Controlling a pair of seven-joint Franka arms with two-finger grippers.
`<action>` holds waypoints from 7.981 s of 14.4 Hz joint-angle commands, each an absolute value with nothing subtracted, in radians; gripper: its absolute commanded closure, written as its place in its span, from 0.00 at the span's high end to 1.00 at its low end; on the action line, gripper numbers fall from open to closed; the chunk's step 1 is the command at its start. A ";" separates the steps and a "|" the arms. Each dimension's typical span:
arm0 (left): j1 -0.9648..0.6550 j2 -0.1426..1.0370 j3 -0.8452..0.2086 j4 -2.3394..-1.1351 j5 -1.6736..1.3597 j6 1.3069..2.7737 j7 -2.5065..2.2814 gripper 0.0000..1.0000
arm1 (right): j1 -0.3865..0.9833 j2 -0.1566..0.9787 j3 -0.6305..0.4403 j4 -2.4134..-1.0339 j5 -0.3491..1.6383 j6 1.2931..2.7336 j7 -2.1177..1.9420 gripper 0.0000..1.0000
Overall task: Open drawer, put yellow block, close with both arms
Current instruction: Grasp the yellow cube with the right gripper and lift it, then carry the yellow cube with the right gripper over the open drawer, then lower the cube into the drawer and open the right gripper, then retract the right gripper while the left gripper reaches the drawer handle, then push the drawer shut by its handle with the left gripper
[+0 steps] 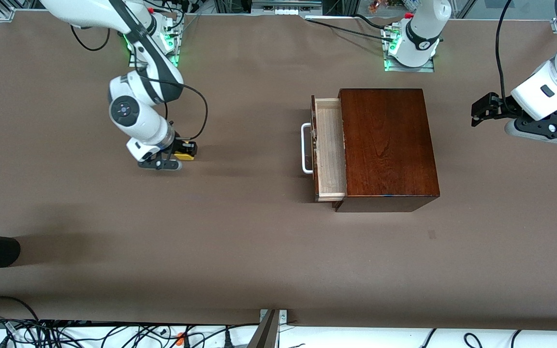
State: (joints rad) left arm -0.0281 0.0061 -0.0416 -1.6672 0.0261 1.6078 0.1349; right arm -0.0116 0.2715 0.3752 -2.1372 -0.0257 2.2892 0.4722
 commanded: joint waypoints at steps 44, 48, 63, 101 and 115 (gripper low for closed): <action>-0.026 -0.003 -0.044 -1.657 0.032 1.589 0.149 1.00 | 0.738 0.871 0.298 -1.065 -0.002 2.074 2.390 1.00; -0.026 -0.003 -0.044 -1.657 0.032 1.589 0.149 1.00 | 0.693 0.781 0.307 -1.049 0.014 1.994 2.388 1.00; -0.043 -0.002 -0.054 -1.654 -0.035 1.585 0.219 1.00 | 0.336 0.201 0.144 -1.484 0.008 1.628 1.238 1.00; -0.242 0.569 -0.571 -1.721 0.296 2.126 0.831 1.00 | -0.012 0.022 -0.017 -1.594 -0.061 1.525 -0.002 1.00; -0.149 0.520 -0.571 -1.718 0.308 1.987 0.831 1.00 | -0.006 0.054 -0.003 -1.598 -0.040 1.538 -0.017 1.00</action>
State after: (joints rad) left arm -0.1658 0.5555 -0.5710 -1.7151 0.2747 2.0176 0.8091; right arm -0.0087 0.0387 -0.0074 -1.6070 -0.0567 1.5415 -0.0117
